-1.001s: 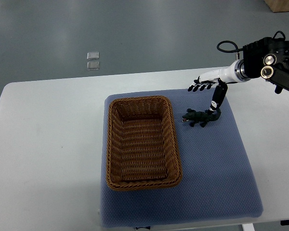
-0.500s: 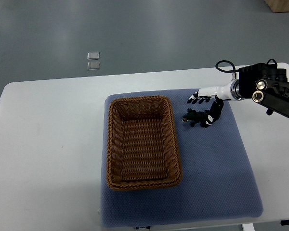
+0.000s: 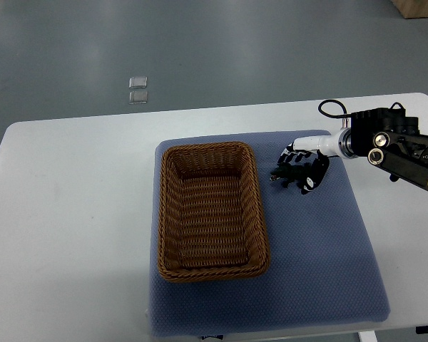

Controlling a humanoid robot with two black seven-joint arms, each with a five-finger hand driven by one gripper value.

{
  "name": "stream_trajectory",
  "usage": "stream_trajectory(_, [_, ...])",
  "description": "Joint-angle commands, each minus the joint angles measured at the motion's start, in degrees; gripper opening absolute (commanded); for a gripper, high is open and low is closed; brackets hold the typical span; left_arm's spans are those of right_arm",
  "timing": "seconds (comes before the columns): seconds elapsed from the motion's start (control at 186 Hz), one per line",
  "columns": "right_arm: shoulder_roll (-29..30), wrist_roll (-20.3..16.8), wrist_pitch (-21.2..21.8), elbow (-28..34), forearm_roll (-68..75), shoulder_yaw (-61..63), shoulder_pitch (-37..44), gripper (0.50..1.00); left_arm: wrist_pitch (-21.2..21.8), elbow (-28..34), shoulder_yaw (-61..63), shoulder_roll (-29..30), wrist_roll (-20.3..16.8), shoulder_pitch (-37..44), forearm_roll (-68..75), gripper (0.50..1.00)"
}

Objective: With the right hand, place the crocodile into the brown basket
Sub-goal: 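Lift the crocodile with the right hand and carry it over the basket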

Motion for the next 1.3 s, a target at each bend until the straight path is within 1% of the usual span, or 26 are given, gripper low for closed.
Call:
stream_trajectory(0.0, [0.4,0.0,-0.4,-0.2,-0.2,0.0,-0.5,0.86,0.0,0.0,0.0,0.0,0.0,0.0,0.0,1.0])
stream_trajectory(0.048, [0.7,0.1,-0.7,-0.6,-0.3,0.0,-0.5,0.821,0.0,0.0,0.0,0.0,0.0,0.0,0.0,1.0])
stream_trajectory(0.108, [0.8,0.1,-0.8,-0.9,-0.7,0.0,-0.6,0.809,0.0,-0.1,0.0,0.0,0.0,0.0,0.0,1.0])
stream_trajectory(0.161, [1.2,0.2,-0.9,-1.4,-1.0,0.0,-0.7,0.78,0.0,-0.1,0.0,0.0,0.0,0.0,0.0,1.0])
stream_trajectory(0.204, [1.4,0.4,-0.9,-1.6,-1.4,0.0,-1.0,0.746,0.0,-0.1,0.0,0.0,0.0,0.0,0.0,1.0])
stream_trajectory(0.215, [1.4,0.7,-0.9,-1.7,-1.6,0.0,-1.0,0.725,0.0,0.0,0.0,0.0,0.0,0.0,0.0,1.0])
stream_trajectory(0.221, [1.4,0.7,-0.9,-1.7,-1.6,0.0,-1.0,0.725,0.0,0.0,0.0,0.0,0.0,0.0,0.0,1.0])
stream_trajectory(0.226, [1.5,0.8,-0.9,-1.8,-1.6,0.0,-1.0,0.709,0.0,0.0,0.0,0.0,0.0,0.0,0.0,1.0])
stream_trajectory(0.231, [1.5,0.8,-0.9,-1.8,-1.6,0.0,-1.0,0.709,0.0,0.0,0.0,0.0,0.0,0.0,0.0,1.0])
stream_trajectory(0.237, [1.5,0.8,-0.9,-1.9,-1.7,0.0,-1.1,0.691,0.0,0.0,0.0,0.0,0.0,0.0,0.0,1.0])
stream_trajectory(0.242, [1.5,0.8,-0.9,-1.9,-1.7,0.0,-1.1,0.69,0.0,0.0,0.0,0.0,0.0,0.0,0.0,1.0])
stream_trajectory(0.248, [1.5,0.9,-0.9,-2.0,-1.8,0.0,-1.1,0.67,0.0,0.0,0.0,0.0,0.0,0.0,0.0,1.0])
stream_trajectory(0.253, [1.5,0.9,-0.9,-2.0,-1.8,0.0,-1.1,0.67,0.0,0.0,0.0,0.0,0.0,0.0,0.0,1.0])
stream_trajectory(0.258, [1.5,0.9,-0.9,-2.0,-2.0,0.0,-1.1,0.65,0.0,0.0,0.0,0.0,0.0,0.0,0.0,1.0])
stream_trajectory(0.264, [1.5,0.9,-0.9,-2.0,-2.0,0.0,-1.1,0.65,0.0,0.0,0.0,0.0,0.0,0.0,0.0,1.0])
stream_trajectory(0.269, [1.5,1.0,-0.9,-2.0,-2.1,0.0,-1.1,0.629,0.0,0.0,0.0,0.0,0.0,0.0,0.0,1.0])
stream_trajectory(0.274, [1.5,1.0,-0.9,-2.0,-2.1,0.0,-1.1,0.629,0.0,0.0,0.0,0.0,0.0,0.0,0.0,1.0])
stream_trajectory(0.291, [1.5,1.0,-0.9,-2.0,-2.4,0.0,-1.1,0.603,0.0,0.1,0.0,0.0,0.0,0.0,0.0,1.0])
stream_trajectory(0.36, [1.5,1.1,-0.9,-2.0,-2.9,0.0,-1.1,0.57,0.0,0.2,-0.1,0.0,0.0,0.0,0.0,1.0])
stream_trajectory(0.404, [1.4,1.5,-1.2,-2.0,-2.9,0.0,-1.0,0.533,0.0,0.3,-0.1,0.0,0.0,0.0,0.0,1.0])
stream_trajectory(0.42, [1.4,1.6,-1.5,-2.0,-2.9,0.0,-1.0,0.505,0.0,0.3,-0.1,0.0,0.0,0.0,0.0,1.0])
stream_trajectory(0.43, [1.4,1.7,-1.6,-2.0,-2.9,0.0,-1.0,0.5,0.0,0.3,-0.1,0.0,0.0,0.0,0.0,1.0])
stream_trajectory(0.608, [1.2,1.8,-1.5,-2.0,-2.9,0.0,-0.6,0.5,0.0,0.3,-0.1,0.0,0.0,0.0,0.0,1.0])
stream_trajectory(0.764, [0.3,1.8,-1.1,-1.7,-2.4,0.1,1.7,0.5,0.0,0.3,-0.1,0.0,0.0,0.0,0.0,1.0])
stream_trajectory(1.125, [-5.1,2.0,3.3,0.4,-1.6,0.8,9.3,0.5,0.0,0.2,0.2,0.0,0.0,0.0,0.0,1.0])
stream_trajectory(1.297, [-5.9,2.0,4.0,3.0,0.0,1.0,11.7,0.5,0.0,0.0,0.4,0.0,0.0,0.0,0.0,1.0])
